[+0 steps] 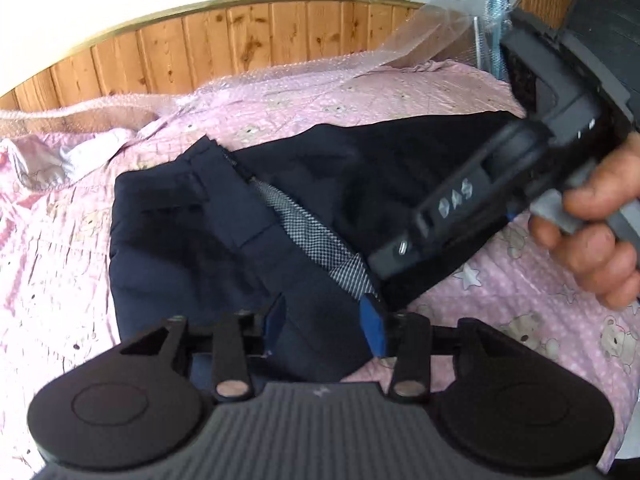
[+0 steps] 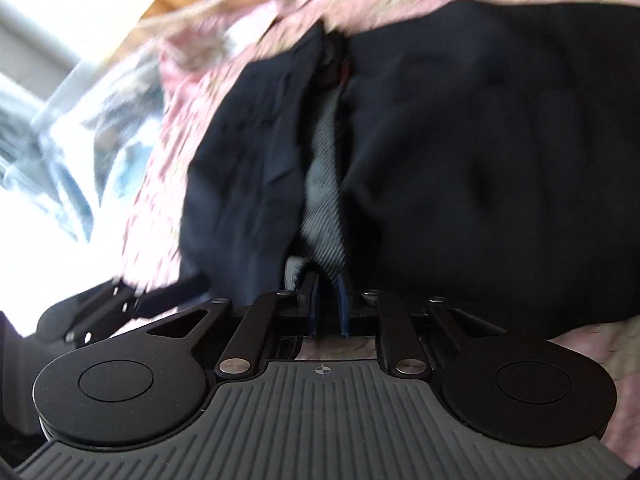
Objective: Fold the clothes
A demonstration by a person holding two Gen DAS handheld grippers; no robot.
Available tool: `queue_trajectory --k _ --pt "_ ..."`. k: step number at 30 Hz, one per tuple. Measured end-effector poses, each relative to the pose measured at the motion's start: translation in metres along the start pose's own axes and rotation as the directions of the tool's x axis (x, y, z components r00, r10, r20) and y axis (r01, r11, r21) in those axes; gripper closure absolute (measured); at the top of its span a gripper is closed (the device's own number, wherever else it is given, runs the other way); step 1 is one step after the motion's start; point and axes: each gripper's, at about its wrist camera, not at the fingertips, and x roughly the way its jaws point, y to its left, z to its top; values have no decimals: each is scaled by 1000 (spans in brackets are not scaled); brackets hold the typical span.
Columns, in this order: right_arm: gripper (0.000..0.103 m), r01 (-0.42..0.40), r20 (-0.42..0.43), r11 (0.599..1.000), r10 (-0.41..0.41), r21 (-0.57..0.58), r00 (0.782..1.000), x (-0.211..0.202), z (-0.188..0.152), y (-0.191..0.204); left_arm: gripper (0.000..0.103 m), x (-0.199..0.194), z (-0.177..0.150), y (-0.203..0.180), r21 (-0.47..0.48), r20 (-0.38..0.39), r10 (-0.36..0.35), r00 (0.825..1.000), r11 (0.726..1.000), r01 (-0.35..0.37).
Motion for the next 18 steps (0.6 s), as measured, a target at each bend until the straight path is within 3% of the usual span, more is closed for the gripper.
queue_trajectory --k 4,6,7,8,10,13,15,18 --pt "89 -1 -17 1000 1 -11 1000 28 13 0 61 13 6 2 36 -106 64 992 998 -60" --pt "103 -3 -17 1000 3 -4 1000 34 16 -2 61 17 8 4 26 -146 78 986 997 -75" --pt "103 -3 -16 1000 3 1 1000 35 17 -3 61 18 9 5 16 -159 83 984 997 -82" --pt "102 -2 -15 1000 2 4 1000 35 17 -3 61 18 9 6 4 -169 84 982 996 -84" --pt "86 29 5 999 -29 -21 1000 20 13 3 61 18 10 6 -15 -183 85 979 996 -89" --pt "85 47 108 999 -47 2 993 -20 2 1 61 16 10 6 -31 -189 88 978 995 -95" --pt "85 114 170 993 -120 40 978 -37 -3 -12 61 17 11 6 -39 -194 89 977 994 -98" --pt "83 290 201 955 -297 63 934 -41 -8 -39 61 19 13 5 -50 -201 92 975 993 -104"
